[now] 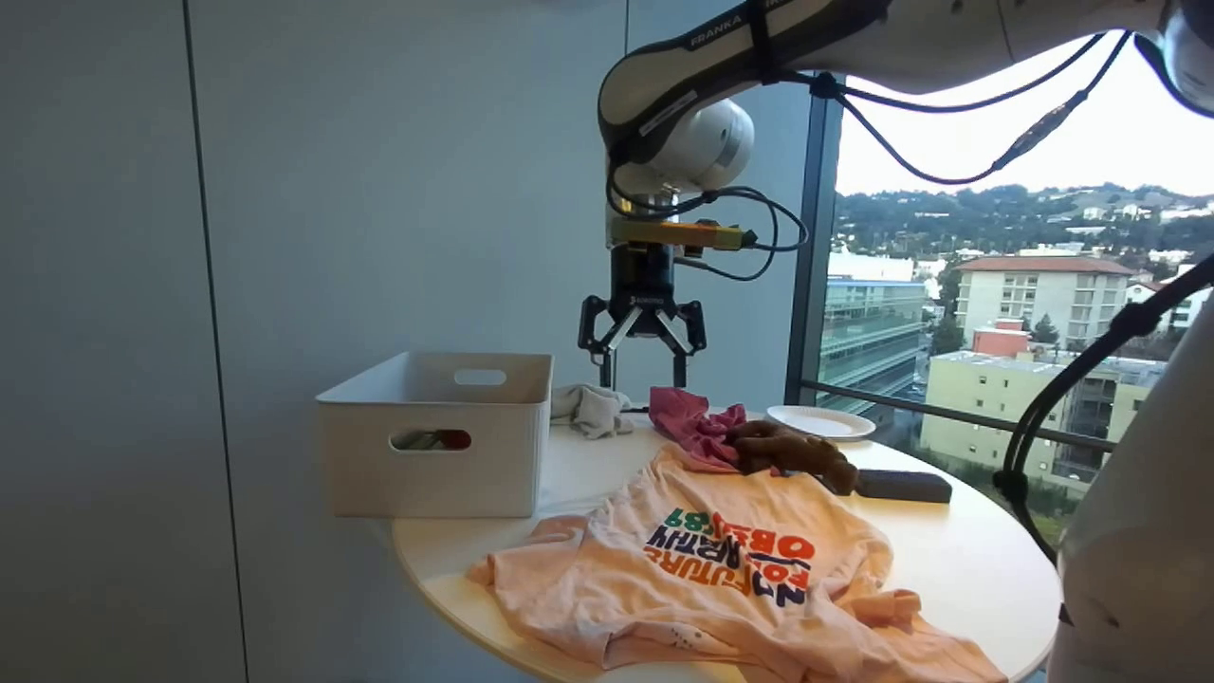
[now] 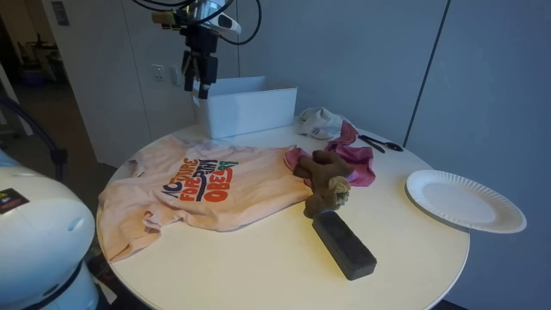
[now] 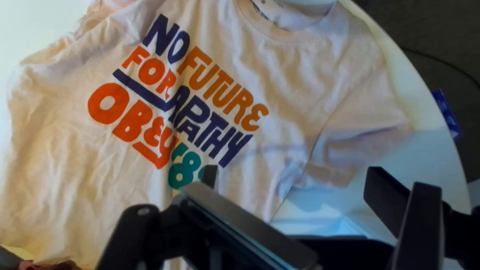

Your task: Put the toy moose on the pink shirt, wrap it up and put it inside the white basket

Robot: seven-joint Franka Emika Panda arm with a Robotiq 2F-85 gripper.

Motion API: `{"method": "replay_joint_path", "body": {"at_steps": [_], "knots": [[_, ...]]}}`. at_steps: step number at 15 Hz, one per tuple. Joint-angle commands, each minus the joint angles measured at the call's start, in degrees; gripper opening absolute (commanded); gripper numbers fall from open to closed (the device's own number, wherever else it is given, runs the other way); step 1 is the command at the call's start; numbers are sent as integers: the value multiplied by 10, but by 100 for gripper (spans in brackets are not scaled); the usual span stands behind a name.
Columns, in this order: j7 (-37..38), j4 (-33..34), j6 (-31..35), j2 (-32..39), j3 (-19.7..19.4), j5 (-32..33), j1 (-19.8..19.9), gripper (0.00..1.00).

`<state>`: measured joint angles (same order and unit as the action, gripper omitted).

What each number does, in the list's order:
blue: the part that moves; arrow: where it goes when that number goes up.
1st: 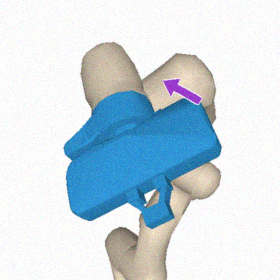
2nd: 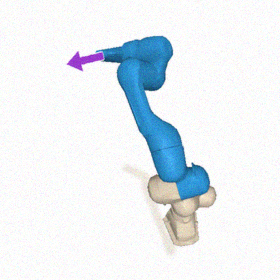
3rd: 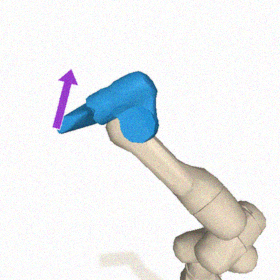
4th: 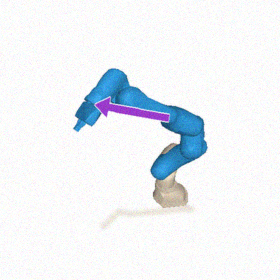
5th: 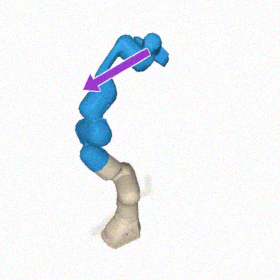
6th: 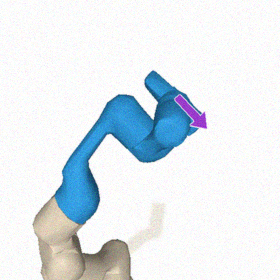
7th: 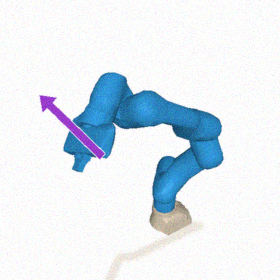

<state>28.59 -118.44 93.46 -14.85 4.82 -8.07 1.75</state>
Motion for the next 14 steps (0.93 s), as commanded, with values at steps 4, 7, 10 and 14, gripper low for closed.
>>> {"method": "replay_joint_path", "body": {"at_steps": [4, 7, 10, 14], "knots": [[65, 164, 17, 142, -83, -8, 63, 100], [104, 193, 28, 191, -121, -7, 81, 100], [146, 172, 55, 217, -154, -7, 97, 100], [215, 124, 100, 226, -191, 5, 112, 100]]}}
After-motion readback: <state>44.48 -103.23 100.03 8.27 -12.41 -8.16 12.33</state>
